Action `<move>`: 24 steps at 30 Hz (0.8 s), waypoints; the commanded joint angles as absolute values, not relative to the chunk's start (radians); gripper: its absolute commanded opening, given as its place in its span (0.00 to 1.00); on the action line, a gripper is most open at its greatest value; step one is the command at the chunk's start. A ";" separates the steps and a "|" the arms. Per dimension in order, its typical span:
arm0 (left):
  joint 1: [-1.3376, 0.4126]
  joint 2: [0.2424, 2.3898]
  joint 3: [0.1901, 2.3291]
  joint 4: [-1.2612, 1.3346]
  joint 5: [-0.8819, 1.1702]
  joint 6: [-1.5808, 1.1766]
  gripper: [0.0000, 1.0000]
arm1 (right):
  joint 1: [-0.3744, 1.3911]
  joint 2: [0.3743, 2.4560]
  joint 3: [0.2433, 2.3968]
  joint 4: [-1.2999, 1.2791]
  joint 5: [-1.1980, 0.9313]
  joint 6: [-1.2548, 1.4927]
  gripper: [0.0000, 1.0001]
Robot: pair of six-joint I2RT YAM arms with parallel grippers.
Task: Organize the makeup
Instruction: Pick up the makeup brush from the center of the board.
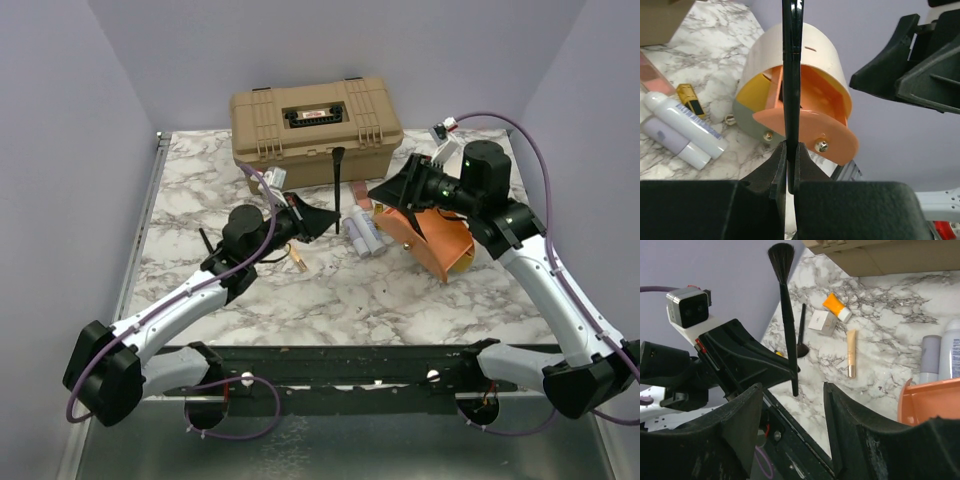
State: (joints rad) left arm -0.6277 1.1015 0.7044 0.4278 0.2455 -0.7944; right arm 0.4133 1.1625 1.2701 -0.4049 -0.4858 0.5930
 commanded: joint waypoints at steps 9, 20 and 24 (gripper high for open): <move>-0.788 1.224 0.806 0.532 0.209 -0.768 0.00 | 0.418 1.178 1.206 -0.260 -0.563 0.684 0.54; -0.812 1.226 0.815 0.548 0.172 -0.771 0.00 | 0.417 1.189 1.201 -0.261 -0.595 0.681 0.32; -0.812 1.228 0.820 0.555 0.176 -0.773 0.00 | 0.418 1.190 1.197 -0.263 -0.601 0.679 0.30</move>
